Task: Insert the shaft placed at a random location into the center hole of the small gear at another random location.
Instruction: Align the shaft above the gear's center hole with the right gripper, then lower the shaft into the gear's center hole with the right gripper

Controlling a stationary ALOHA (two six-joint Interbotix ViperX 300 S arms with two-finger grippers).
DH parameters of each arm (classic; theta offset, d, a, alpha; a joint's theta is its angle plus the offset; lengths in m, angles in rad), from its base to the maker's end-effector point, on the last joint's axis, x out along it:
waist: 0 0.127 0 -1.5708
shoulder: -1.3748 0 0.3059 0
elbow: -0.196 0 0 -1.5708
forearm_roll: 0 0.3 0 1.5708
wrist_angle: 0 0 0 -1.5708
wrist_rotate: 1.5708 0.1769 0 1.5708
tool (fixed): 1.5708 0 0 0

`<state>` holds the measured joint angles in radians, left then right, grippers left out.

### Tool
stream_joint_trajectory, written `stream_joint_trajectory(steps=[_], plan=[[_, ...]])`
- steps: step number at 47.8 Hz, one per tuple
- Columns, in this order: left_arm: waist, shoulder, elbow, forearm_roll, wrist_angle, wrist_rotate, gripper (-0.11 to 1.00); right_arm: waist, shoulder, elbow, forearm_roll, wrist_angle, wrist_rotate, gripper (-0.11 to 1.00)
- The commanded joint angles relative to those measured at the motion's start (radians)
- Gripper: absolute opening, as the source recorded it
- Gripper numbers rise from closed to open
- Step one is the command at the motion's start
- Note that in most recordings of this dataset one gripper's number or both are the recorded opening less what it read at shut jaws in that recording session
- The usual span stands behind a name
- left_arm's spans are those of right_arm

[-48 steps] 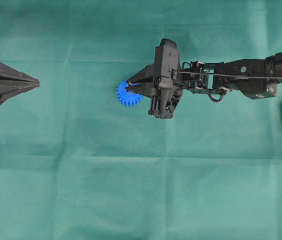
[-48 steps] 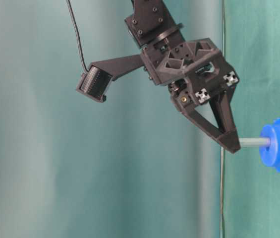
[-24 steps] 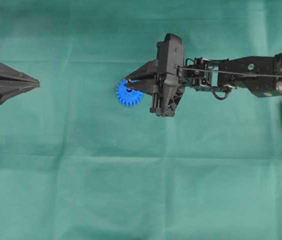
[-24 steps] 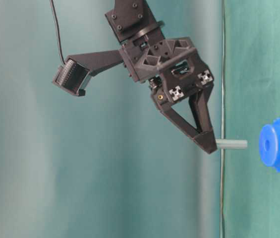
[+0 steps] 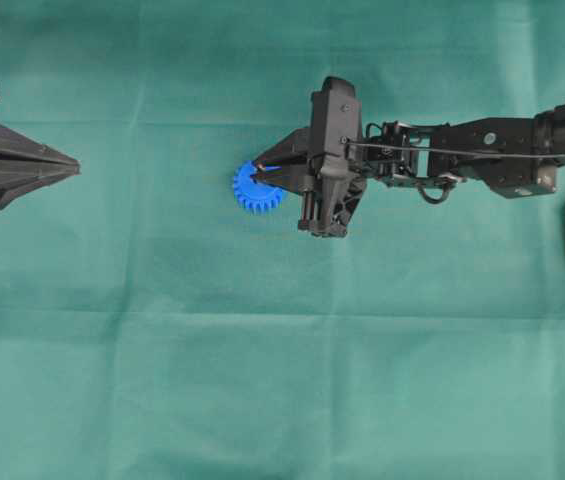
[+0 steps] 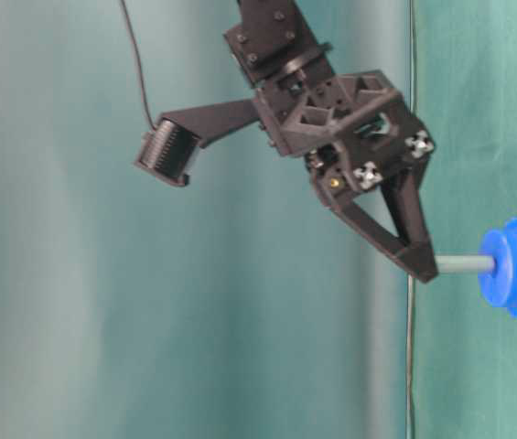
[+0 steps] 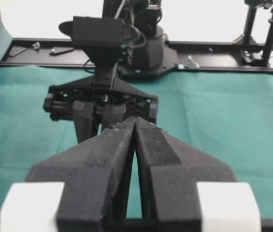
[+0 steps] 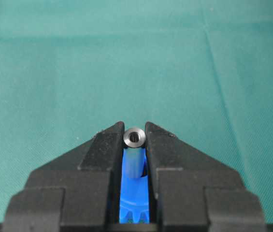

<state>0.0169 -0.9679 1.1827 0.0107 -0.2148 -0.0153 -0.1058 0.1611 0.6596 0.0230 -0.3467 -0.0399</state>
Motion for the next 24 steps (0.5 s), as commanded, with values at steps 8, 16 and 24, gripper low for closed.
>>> stream_joint_trajectory(steps=[8, 16, 24], plan=[[0.002, 0.003, -0.026, 0.002, -0.009, -0.002, 0.0, -0.005, 0.011, -0.025, 0.003, -0.034, -0.012, 0.13], [0.002, 0.003, -0.028, 0.002, -0.011, -0.002, 0.0, -0.006, 0.012, -0.026, 0.003, -0.034, -0.012, 0.13], [0.002, 0.003, -0.028, 0.002, -0.009, -0.002, 0.0, -0.009, 0.011, -0.026, 0.003, -0.034, -0.011, 0.13]])
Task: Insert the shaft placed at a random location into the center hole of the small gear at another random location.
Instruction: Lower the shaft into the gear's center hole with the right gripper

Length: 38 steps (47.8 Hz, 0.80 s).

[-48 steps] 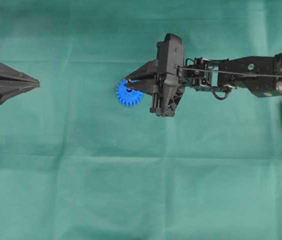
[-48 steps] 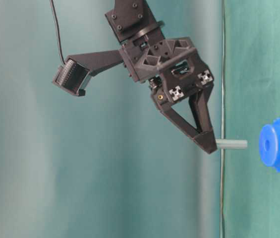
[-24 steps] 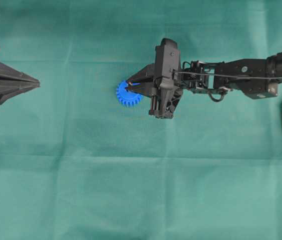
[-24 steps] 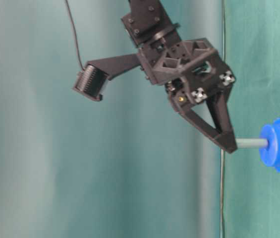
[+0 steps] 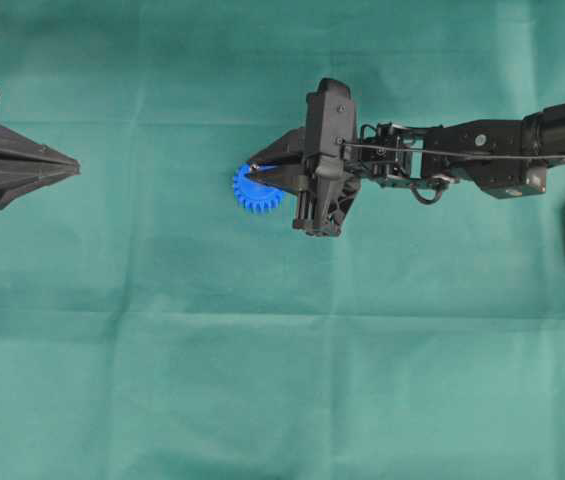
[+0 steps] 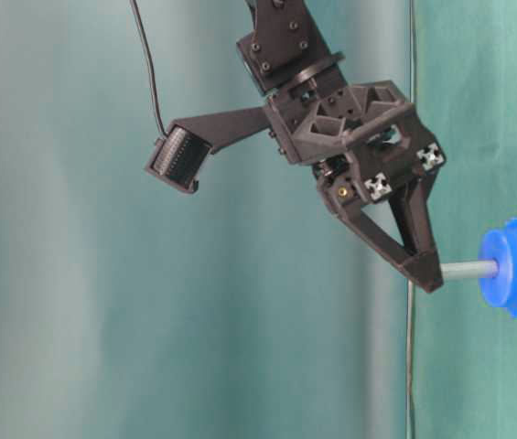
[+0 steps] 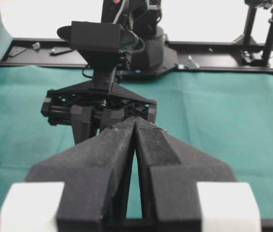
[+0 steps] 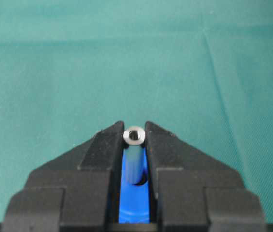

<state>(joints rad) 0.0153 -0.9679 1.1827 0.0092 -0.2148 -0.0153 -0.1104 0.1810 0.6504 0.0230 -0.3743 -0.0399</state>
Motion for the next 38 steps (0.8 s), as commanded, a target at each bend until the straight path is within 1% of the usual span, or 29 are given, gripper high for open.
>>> stream_joint_trajectory(steps=[1, 18, 38], plan=[[0.003, 0.003, -0.026, 0.003, -0.009, -0.002, 0.0, -0.005, -0.011, -0.017, 0.002, -0.006, -0.011, 0.13], [0.003, 0.003, -0.028, 0.003, -0.006, -0.002, 0.0, -0.005, -0.058, -0.017, -0.014, -0.003, -0.017, 0.13], [0.003, 0.003, -0.026, 0.005, -0.006, -0.002, 0.0, -0.005, -0.038, -0.012, -0.014, -0.008, -0.014, 0.13]])
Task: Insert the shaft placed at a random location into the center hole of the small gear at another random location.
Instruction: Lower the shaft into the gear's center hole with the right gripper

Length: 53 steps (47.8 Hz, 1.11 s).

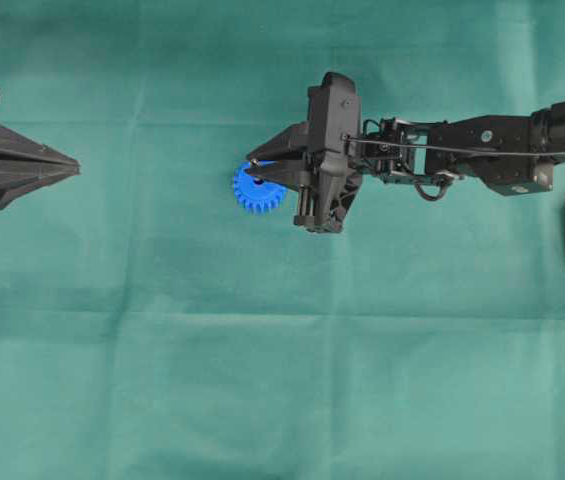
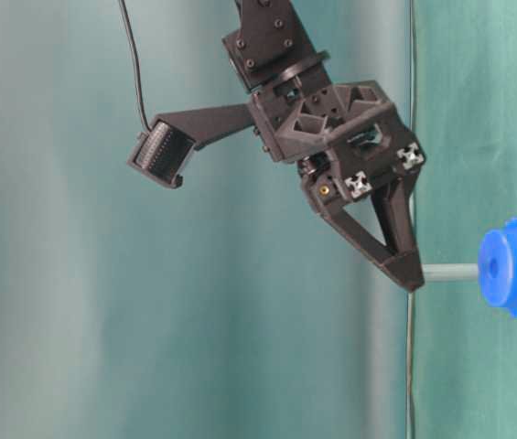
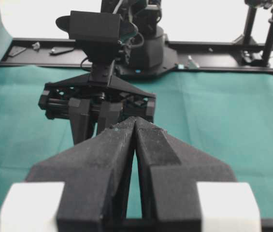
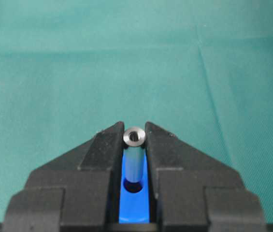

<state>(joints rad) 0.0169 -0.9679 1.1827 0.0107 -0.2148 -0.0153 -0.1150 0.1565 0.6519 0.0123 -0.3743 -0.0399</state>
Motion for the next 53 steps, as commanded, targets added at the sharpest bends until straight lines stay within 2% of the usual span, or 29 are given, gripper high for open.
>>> stream_joint_trajectory(steps=[1, 29, 53], plan=[[0.002, 0.003, -0.026, 0.002, -0.006, -0.002, 0.0, 0.0, -0.011, -0.015, -0.003, -0.008, -0.014, 0.13], [0.002, 0.003, -0.028, 0.002, -0.005, -0.002, 0.0, 0.0, 0.095, -0.012, 0.003, -0.031, 0.002, 0.13], [0.002, 0.005, -0.026, 0.003, -0.005, -0.002, 0.0, 0.0, 0.098, -0.014, 0.003, -0.037, 0.005, 0.14]])
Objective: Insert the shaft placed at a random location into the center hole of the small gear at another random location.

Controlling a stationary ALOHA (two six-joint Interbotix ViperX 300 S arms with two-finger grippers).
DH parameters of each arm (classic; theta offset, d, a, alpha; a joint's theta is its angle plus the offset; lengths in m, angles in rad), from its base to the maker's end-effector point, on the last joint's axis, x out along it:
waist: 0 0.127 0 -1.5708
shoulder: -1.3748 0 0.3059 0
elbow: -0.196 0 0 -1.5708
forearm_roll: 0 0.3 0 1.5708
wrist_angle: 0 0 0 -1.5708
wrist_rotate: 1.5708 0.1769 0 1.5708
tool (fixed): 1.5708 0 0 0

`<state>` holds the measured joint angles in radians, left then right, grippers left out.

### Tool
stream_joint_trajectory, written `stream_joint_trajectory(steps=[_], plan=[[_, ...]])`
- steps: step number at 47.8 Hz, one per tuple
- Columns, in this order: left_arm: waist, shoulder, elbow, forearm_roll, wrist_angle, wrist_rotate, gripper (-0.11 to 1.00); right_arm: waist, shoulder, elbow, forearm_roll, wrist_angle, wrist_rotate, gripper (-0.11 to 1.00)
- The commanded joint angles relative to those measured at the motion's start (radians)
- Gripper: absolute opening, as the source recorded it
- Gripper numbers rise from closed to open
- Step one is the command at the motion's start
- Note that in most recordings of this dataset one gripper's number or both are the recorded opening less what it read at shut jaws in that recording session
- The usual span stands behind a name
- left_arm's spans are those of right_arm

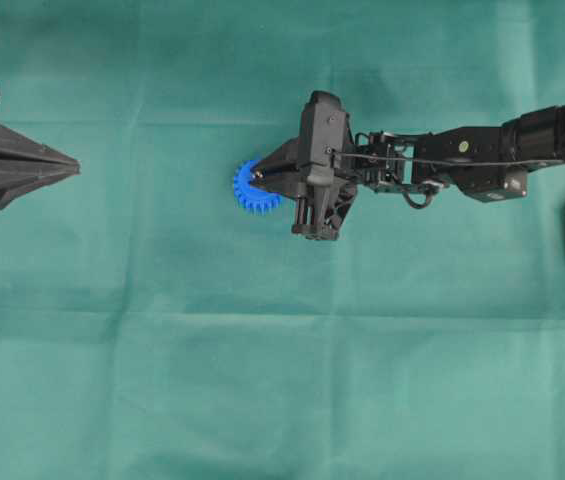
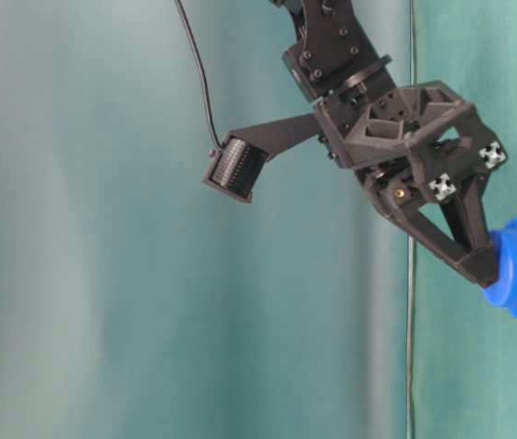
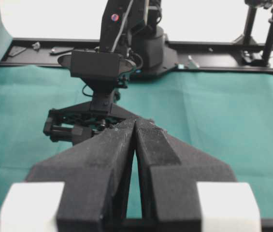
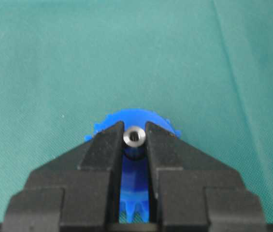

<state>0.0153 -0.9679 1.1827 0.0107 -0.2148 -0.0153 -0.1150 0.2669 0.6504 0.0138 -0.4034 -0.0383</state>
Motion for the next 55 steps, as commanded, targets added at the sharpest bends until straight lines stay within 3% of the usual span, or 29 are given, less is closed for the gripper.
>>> stream_joint_trajectory(steps=[1, 4, 12, 15, 23, 55], plan=[[0.003, 0.003, -0.026, 0.002, -0.005, -0.002, 0.0, 0.0, -0.011, -0.012, 0.002, -0.008, 0.003, 0.14], [0.003, 0.003, -0.026, 0.002, -0.005, -0.002, 0.0, 0.0, -0.011, -0.015, 0.003, -0.008, 0.003, 0.23], [0.003, 0.005, -0.026, 0.002, -0.005, -0.002, 0.0, 0.0, -0.017, -0.018, 0.003, -0.008, 0.003, 0.69], [0.003, 0.005, -0.026, 0.003, -0.005, -0.002, 0.0, 0.0, -0.026, -0.017, 0.003, -0.006, 0.002, 0.82], [0.003, 0.003, -0.026, 0.003, -0.005, -0.002, 0.0, 0.0, -0.064, -0.015, 0.0, -0.003, -0.002, 0.71], [0.003, 0.003, -0.026, 0.002, -0.005, -0.002, 0.0, 0.008, -0.158, 0.014, 0.0, 0.026, 0.003, 0.72]])
